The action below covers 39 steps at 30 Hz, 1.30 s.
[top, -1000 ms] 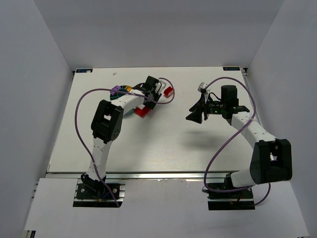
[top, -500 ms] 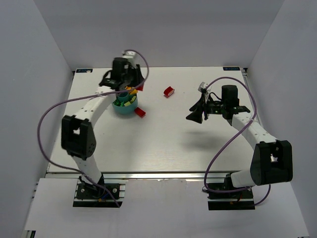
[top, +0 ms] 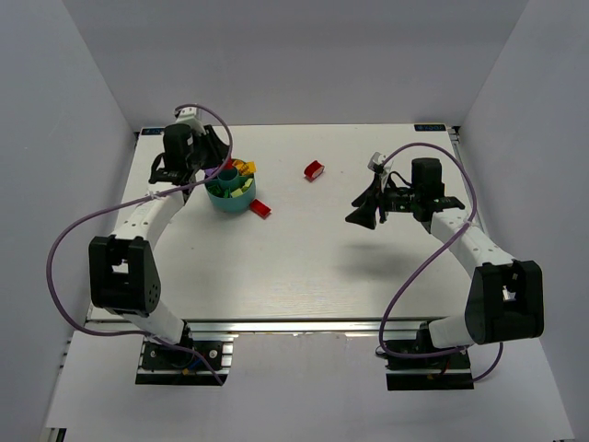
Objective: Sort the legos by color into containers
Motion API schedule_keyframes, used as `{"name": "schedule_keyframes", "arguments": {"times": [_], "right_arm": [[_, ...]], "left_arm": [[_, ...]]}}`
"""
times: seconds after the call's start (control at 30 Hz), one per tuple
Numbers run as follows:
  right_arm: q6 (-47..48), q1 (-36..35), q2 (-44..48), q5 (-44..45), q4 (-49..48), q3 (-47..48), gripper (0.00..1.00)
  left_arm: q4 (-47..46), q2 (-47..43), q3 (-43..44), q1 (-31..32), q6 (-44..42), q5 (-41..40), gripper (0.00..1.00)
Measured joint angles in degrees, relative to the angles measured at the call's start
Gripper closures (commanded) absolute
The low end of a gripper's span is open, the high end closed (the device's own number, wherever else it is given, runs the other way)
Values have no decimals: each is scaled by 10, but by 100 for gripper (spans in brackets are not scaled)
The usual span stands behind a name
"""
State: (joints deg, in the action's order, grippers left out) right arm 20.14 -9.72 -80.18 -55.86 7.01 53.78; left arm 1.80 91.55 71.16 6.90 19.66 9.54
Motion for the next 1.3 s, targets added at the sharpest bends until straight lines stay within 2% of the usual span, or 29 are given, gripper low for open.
{"name": "schedule_keyframes", "arguments": {"times": [0.37, 0.67, 1.13, 1.3], "right_arm": [[10, 0, 0, 2, 2, 0, 34], [13, 0, 0, 3, 3, 0, 34], [15, 0, 0, 4, 6, 0, 33], [15, 0, 0, 4, 6, 0, 33]], "left_arm": [[-101, 43, -10, -22, 4, 6, 93], [-123, 65, -14, -22, 4, 8, 88], [-147, 86, -26, -22, 3, 8, 85], [-147, 86, -31, -22, 3, 8, 78]]}}
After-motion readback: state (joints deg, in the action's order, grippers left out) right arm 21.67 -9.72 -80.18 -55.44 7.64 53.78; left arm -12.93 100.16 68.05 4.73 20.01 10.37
